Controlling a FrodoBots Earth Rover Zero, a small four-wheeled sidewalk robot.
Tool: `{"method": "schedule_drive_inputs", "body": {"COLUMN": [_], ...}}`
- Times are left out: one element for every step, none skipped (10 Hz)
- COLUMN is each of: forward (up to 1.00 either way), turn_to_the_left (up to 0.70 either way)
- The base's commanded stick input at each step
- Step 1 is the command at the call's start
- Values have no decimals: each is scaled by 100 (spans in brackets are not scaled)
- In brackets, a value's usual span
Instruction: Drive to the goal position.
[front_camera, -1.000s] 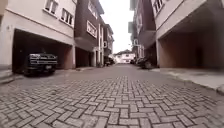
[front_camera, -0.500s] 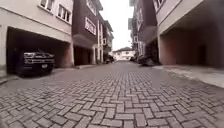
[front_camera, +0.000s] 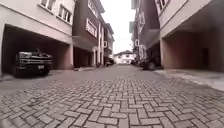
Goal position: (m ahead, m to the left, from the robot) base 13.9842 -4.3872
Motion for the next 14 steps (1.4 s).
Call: {"method": "schedule_drive_inputs", "body": {"forward": [70, 70, 70, 70, 70, 70, 70, 70, 70, 70, 70, 70, 70, 70], "turn_to_the_left": [0, 0, -2, -11, -21, -30, 0, 0, 0, 0, 0, 0, 0, 0]}}
